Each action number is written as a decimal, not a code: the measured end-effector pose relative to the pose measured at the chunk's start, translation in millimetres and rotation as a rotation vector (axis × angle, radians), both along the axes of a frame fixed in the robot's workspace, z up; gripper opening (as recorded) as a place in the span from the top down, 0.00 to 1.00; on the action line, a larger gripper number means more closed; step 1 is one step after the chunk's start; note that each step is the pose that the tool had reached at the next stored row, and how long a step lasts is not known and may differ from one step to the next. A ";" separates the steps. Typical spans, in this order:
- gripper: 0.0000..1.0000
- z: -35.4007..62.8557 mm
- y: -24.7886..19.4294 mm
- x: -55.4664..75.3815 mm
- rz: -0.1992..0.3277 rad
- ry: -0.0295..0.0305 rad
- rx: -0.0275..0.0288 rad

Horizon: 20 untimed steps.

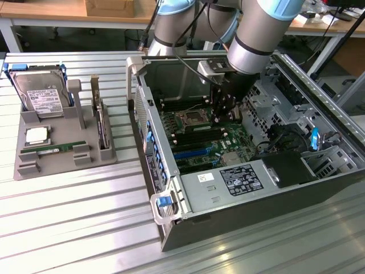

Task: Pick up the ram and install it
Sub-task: 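Insert the ram into the slot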

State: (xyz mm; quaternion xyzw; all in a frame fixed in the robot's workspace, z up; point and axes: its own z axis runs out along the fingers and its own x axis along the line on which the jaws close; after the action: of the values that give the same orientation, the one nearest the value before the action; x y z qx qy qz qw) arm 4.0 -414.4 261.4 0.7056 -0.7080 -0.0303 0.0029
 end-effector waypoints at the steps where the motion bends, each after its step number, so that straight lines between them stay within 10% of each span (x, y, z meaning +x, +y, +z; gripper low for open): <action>1: 0.88 -1.5 0.0 -1.9 -0.001 -0.0001 -0.0002; 5: 0.88 -10.6 0.0 -4.1 -0.001 0.0000 -0.0055; 11: 0.88 -15.6 0.0 -5.9 -0.005 0.0000 -0.0307; 20: 0.88 -21.5 0.9 -7.0 -0.011 0.0000 -0.0333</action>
State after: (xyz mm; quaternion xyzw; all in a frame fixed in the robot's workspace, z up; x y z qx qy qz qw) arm -3.0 -413.5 239.9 0.7016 -0.7121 -0.0186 0.0145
